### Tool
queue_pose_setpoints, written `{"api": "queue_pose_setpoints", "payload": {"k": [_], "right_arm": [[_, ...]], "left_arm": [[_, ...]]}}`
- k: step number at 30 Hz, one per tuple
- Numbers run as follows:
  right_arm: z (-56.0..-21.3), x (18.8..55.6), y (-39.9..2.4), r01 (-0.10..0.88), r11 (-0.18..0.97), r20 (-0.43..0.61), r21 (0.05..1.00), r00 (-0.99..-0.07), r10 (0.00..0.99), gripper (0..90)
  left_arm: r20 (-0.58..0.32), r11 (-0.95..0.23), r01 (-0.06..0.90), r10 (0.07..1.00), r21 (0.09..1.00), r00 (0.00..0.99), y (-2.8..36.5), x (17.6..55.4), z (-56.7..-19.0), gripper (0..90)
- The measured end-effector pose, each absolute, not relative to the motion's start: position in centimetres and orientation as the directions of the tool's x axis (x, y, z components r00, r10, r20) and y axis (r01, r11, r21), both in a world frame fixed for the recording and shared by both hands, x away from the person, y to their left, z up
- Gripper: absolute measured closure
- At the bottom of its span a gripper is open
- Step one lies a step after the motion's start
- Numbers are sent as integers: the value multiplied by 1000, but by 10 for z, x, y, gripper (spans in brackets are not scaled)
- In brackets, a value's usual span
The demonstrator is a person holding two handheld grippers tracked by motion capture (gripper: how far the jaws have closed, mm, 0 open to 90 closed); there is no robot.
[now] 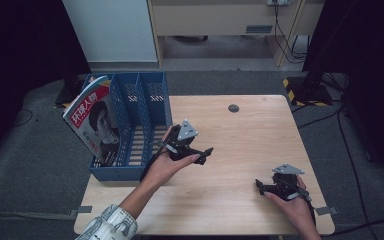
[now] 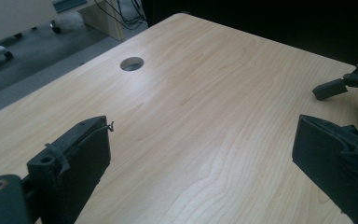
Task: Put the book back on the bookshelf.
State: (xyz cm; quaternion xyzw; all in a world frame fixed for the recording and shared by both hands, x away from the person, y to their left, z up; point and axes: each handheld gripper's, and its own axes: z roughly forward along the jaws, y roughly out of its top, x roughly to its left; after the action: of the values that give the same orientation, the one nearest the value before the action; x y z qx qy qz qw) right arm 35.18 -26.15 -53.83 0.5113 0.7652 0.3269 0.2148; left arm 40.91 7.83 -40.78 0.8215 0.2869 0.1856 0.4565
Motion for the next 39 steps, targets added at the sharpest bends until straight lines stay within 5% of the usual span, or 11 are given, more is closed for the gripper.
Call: {"api": "queue_pose_setpoints", "payload": {"k": [17,39], "right_arm": [[-538,351,-261,640,262,2,722,-381,924,94],[-538,350,-261,643,259,6,720,-379,925,92]], "left_arm": [[55,-500,287,563,817,825,22,395,-447,44],[41,-562,355,571,747,820,-1,385,-504,60]]}}
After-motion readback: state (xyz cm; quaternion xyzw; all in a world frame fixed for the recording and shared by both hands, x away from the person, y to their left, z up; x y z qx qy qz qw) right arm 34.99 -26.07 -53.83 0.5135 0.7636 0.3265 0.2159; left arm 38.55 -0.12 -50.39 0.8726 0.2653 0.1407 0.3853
